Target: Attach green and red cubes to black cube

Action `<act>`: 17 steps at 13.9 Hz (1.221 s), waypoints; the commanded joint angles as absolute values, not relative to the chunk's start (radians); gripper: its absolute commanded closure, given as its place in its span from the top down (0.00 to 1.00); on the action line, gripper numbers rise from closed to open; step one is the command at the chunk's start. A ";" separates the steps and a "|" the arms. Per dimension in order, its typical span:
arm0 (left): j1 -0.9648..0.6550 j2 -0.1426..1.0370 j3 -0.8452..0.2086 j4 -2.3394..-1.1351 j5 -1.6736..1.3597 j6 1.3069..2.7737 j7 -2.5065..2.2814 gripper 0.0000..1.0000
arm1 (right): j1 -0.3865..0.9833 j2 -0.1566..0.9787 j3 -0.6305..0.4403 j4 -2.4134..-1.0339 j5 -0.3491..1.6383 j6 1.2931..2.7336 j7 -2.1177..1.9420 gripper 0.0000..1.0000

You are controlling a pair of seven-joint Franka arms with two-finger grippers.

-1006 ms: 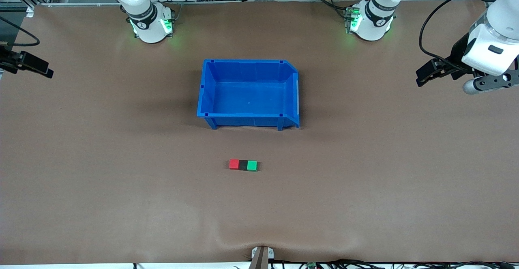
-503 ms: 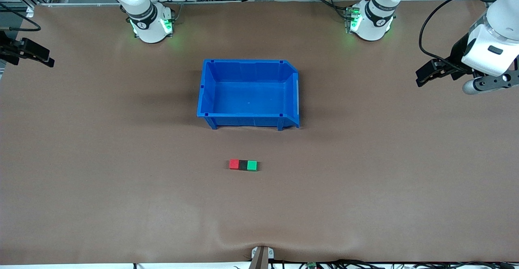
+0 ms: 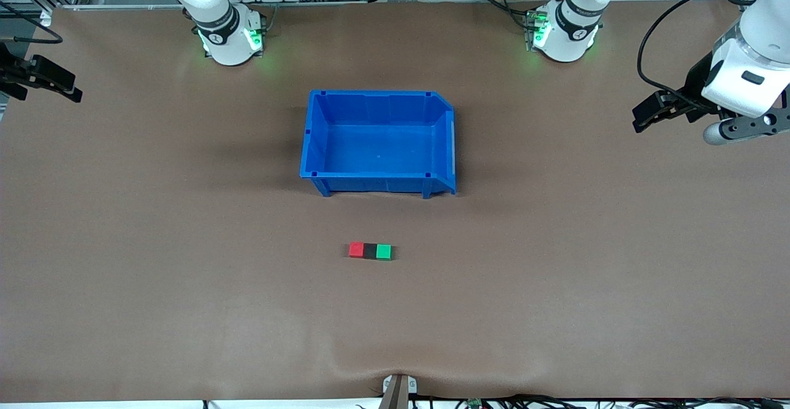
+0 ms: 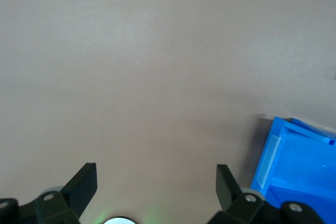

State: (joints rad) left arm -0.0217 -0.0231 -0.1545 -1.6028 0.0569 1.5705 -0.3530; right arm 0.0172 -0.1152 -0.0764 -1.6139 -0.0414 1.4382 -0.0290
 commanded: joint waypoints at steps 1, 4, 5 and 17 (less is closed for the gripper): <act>-0.014 -0.017 -0.160 -1.589 0.048 1.572 -0.333 1.00 | 0.031 -0.117 -0.077 -1.586 -0.077 1.437 -0.034 1.00; -0.014 -0.017 -0.160 -1.589 0.049 1.574 -0.334 1.00 | 0.020 -0.115 -0.078 -1.572 -0.066 1.431 -0.023 1.00; -0.014 -0.015 -0.160 -1.589 0.049 1.574 -0.333 1.00 | 0.020 -0.115 -0.081 -1.575 -0.058 1.431 -0.026 1.00; -0.006 0.003 -0.158 -1.565 0.031 1.582 -0.347 1.00 | -0.003 -0.120 -0.084 -1.586 0.009 1.425 -0.035 1.00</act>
State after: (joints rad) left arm -0.0163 -0.0157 -0.1525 -1.5958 0.0483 1.5858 -0.3530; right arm 0.0145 -0.1150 -0.0894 -1.5858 -0.0096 1.4317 -0.0283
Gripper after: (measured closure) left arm 0.000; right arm 0.000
